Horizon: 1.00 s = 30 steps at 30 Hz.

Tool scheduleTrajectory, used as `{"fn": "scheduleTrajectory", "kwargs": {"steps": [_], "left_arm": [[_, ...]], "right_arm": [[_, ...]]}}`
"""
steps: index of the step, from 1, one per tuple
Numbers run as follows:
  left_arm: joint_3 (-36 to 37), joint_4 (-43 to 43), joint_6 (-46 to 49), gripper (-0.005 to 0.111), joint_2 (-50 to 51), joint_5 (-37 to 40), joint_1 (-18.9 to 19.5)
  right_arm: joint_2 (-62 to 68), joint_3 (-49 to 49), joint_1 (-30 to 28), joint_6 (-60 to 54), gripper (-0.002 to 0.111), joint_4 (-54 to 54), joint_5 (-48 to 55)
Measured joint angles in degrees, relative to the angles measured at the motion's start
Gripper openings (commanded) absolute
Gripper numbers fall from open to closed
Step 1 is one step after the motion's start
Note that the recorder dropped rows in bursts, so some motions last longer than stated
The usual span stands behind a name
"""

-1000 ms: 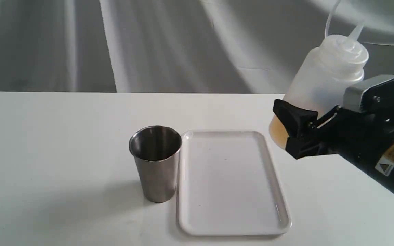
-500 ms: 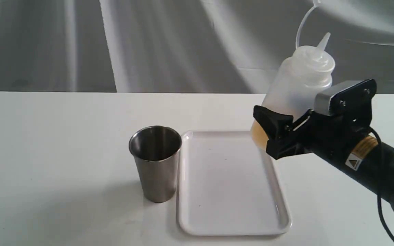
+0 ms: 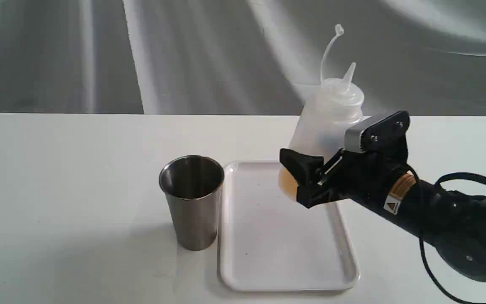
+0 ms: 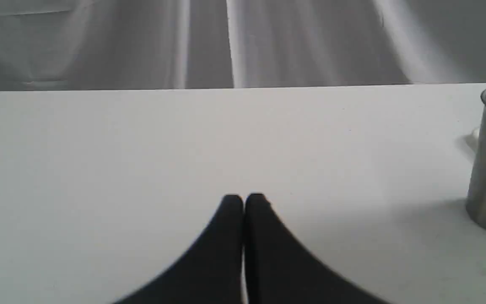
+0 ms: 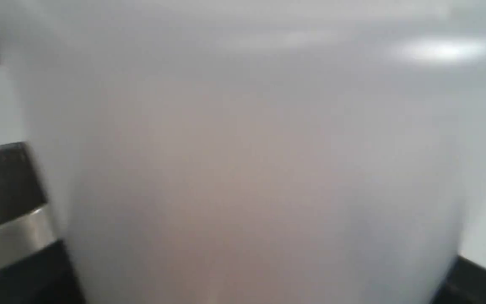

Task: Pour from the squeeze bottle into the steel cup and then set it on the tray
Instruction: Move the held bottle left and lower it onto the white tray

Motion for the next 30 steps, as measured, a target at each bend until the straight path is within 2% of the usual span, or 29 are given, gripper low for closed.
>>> {"fn": "scheduleTrajectory", "kwargs": {"steps": [14,30], "left_arm": [[0.00,0.00,0.00,0.000,0.00,0.00,0.00],[0.00,0.00,0.00,0.000,0.00,0.00,0.00]], "right_arm": [[5.69,-3.27,2.18,-1.63,0.010,-2.25,1.85],[10.06,-3.40,2.18,-4.48,0.010,-2.13,1.96]]}}
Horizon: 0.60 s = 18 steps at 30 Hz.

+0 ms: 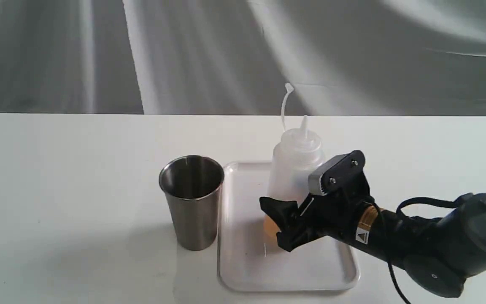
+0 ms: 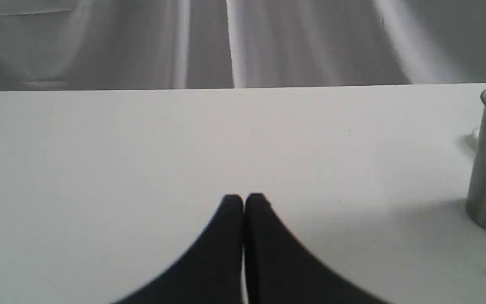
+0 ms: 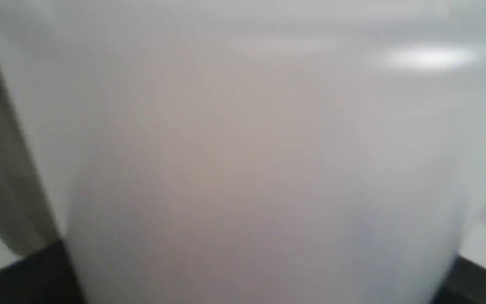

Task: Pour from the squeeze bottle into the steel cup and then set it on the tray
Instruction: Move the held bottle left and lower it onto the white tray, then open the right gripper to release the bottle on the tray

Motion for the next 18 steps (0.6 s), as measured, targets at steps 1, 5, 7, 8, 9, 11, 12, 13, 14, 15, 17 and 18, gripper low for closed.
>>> {"fn": "scheduleTrajectory", "kwargs": {"steps": [1,5,7,8,9,11,12,13,14,15,17,18], "left_arm": [[0.00,0.00,0.00,0.000,0.00,0.00,0.00],[0.00,0.00,0.00,0.000,0.00,0.00,0.00],[0.00,0.00,0.00,0.000,0.00,0.00,0.00],[0.00,0.00,0.00,0.000,0.00,0.00,0.00],[0.00,0.00,0.00,0.000,0.00,0.00,0.00],[0.00,0.00,0.00,0.000,0.00,0.00,0.00],[0.00,0.00,0.00,0.000,0.00,0.00,0.00],[0.00,0.00,0.00,0.000,0.00,0.00,0.00],[0.00,0.00,0.00,0.000,0.00,0.00,0.00],[0.00,0.00,0.00,0.000,0.00,0.00,0.00],[0.00,0.00,0.00,0.000,0.00,0.00,0.00],[0.00,0.00,0.00,0.000,0.00,0.00,0.00]], "right_arm": [[0.23,-0.09,0.00,-0.45,0.010,0.00,-0.43],[1.45,-0.09,0.00,-1.10,0.010,0.00,-1.59],[1.84,-0.09,0.00,-1.81,0.010,0.00,-2.16],[1.86,-0.09,0.00,-2.18,0.010,0.14,-2.40],[1.97,-0.09,0.00,-2.45,0.010,0.14,-2.64],[2.20,-0.09,0.00,-2.70,0.010,0.14,-2.97],[2.21,-0.09,0.00,-2.86,0.010,0.14,-3.09],[2.21,-0.09,0.00,-2.86,0.010,0.14,-3.09],[2.21,-0.09,0.00,-2.86,0.010,0.14,-3.20],[2.21,-0.09,0.00,-2.98,0.010,0.14,-3.18],[2.21,-0.09,0.00,-3.10,0.010,0.14,-3.18],[2.21,-0.09,0.00,-3.10,0.010,0.14,-3.18]]}}
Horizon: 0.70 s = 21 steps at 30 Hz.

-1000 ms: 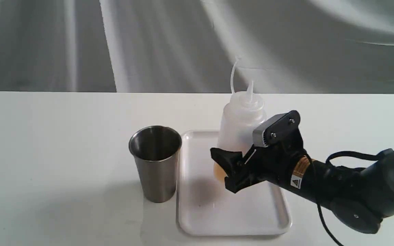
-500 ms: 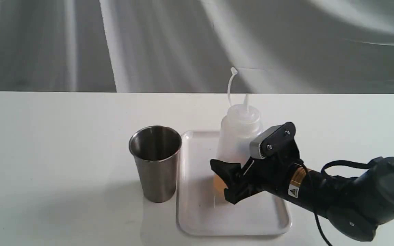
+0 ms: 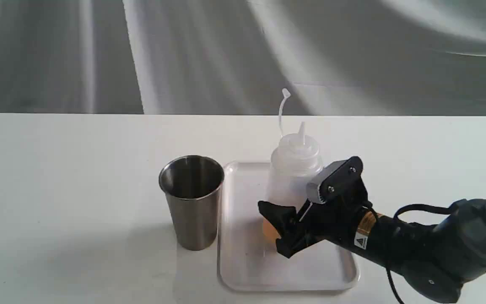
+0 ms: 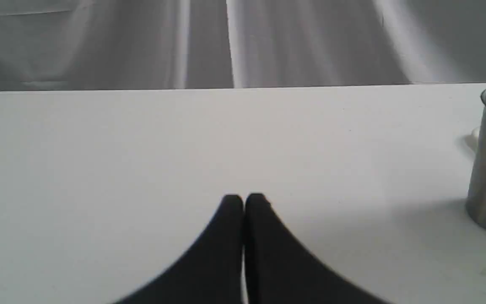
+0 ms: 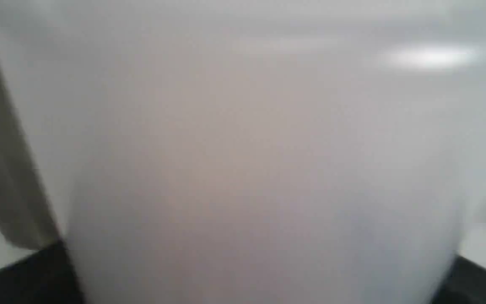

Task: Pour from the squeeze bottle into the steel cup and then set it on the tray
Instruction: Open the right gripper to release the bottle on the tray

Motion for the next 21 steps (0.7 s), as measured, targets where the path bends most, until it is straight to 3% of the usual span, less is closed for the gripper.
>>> {"fn": "scheduleTrajectory", "kwargs": {"steps": [4,7,10,16,21], "left_arm": [[0.00,0.00,0.00,0.000,0.00,0.00,0.00],[0.00,0.00,0.00,0.000,0.00,0.00,0.00],[0.00,0.00,0.00,0.000,0.00,0.00,0.00],[0.00,0.00,0.00,0.000,0.00,0.00,0.00],[0.00,0.00,0.00,0.000,0.00,0.00,0.00]], "right_arm": [[0.00,0.00,0.00,0.00,0.010,0.08,0.00],[0.00,0.00,0.00,0.00,0.018,0.08,0.00],[0.00,0.00,0.00,0.18,0.032,-0.02,0.00],[0.00,0.00,0.00,0.18,0.079,-0.13,-0.13],[0.00,-0.12,0.00,0.28,0.097,-0.13,-0.67]]}}
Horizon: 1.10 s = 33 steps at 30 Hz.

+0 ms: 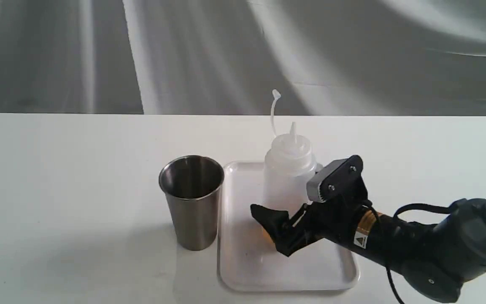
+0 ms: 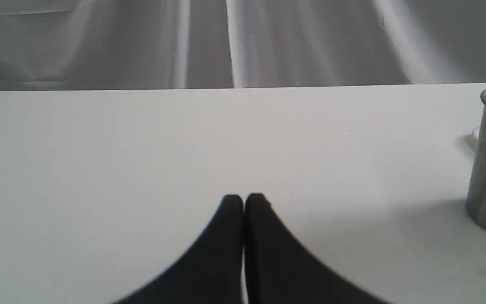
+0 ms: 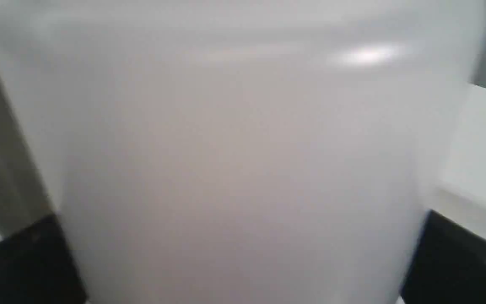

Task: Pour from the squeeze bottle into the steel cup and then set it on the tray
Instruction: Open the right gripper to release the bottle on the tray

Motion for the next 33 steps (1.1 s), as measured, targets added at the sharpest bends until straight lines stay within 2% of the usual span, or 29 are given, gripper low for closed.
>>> {"fn": "scheduleTrajectory", "kwargs": {"steps": [3,33], "left_arm": [[0.00,0.00,0.00,0.000,0.00,0.00,0.00],[0.00,0.00,0.00,0.000,0.00,0.00,0.00]], "right_arm": [[0.00,0.00,0.00,0.00,0.101,0.00,0.00],[0.00,0.00,0.00,2.73,0.101,0.00,1.44]]}}
